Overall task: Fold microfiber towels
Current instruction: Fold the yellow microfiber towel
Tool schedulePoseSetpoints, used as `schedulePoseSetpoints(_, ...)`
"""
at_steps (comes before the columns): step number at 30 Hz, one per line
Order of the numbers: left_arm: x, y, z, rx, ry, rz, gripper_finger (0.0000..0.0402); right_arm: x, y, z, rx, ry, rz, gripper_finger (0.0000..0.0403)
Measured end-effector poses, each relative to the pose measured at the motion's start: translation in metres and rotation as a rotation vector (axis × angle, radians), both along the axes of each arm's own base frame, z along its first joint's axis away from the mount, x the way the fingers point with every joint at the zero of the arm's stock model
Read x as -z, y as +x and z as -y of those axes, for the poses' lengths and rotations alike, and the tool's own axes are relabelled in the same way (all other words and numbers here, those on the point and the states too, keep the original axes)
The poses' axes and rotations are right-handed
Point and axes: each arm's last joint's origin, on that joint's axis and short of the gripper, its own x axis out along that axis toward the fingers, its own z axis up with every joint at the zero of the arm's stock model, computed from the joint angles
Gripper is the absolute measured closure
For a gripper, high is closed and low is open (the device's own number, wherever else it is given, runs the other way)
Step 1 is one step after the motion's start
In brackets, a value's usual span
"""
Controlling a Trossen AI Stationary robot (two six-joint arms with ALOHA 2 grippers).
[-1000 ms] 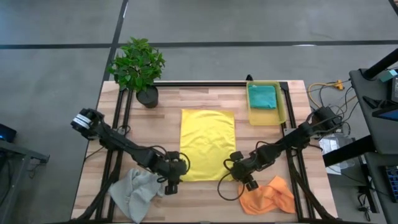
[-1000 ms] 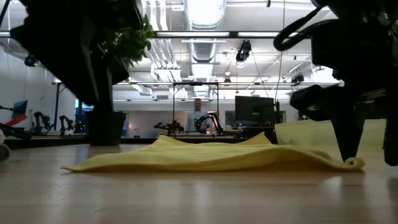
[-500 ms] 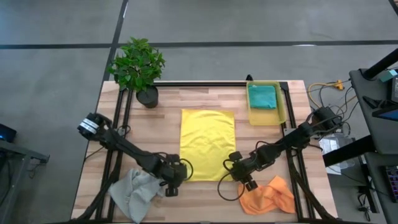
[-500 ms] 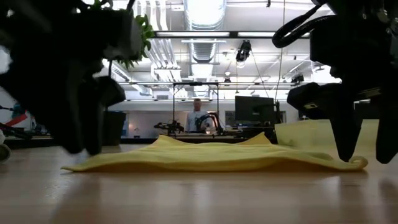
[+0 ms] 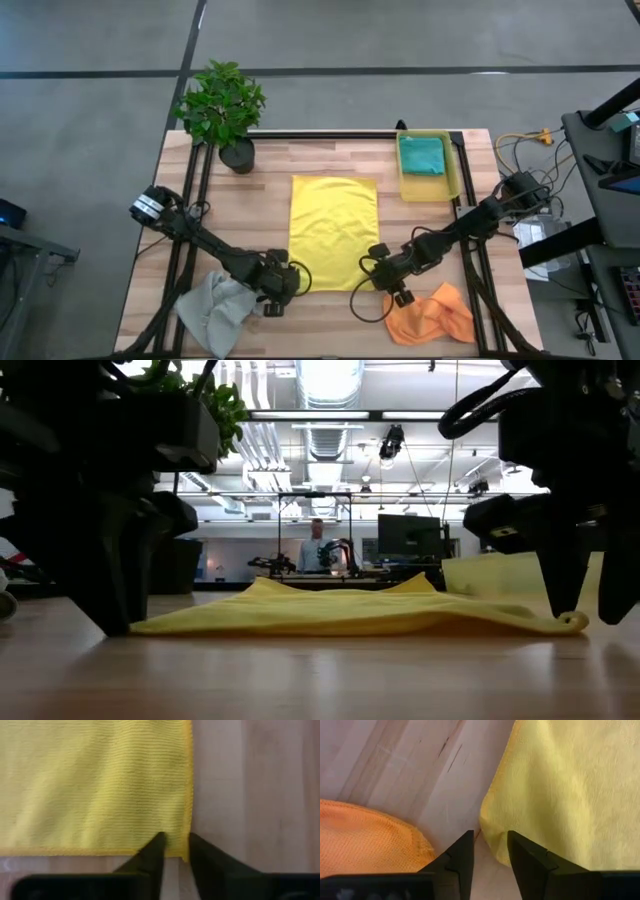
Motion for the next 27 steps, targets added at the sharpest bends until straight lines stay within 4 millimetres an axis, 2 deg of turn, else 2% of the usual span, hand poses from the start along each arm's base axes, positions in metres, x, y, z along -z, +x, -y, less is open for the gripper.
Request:
schedulePoseSetpoints(2, -0.002, -0.001, -0.001, -0.007, 0.000, -0.001, 0.0387, 0.001, -0.001, 0.000, 0.016, 0.006, -0.011, 0.0312)
schedulePoseSetpoints(7, -0.012, -0.002, -0.002, -0.003, -0.004, 0.027, 0.0400, 0.002, -0.002, 0.000, 0.041, 0.032, -0.036, 0.0375)
schedulePoseSetpoints(9, -0.016, -0.004, -0.003, -0.004, -0.006, 0.034, 0.0400, 0.000, -0.002, 0.001, 0.044, 0.035, -0.032, 0.0389)
schedulePoseSetpoints(16, -0.029, -0.011, -0.008, 0.041, 0.020, 0.035, 0.0401, -0.010, 0.003, -0.003, 0.028, 0.082, -0.010, 0.0394)
schedulePoseSetpoints(20, -0.040, -0.018, -0.012, 0.042, 0.029, 0.019, 0.0401, -0.023, 0.005, -0.005, 0.044, 0.131, 0.015, 0.0394)
schedulePoseSetpoints(27, -0.069, -0.028, -0.015, 0.169, -0.067, 0.111, 0.0401, -0.044, 0.003, -0.005, 0.041, 0.195, 0.055, 0.0395)
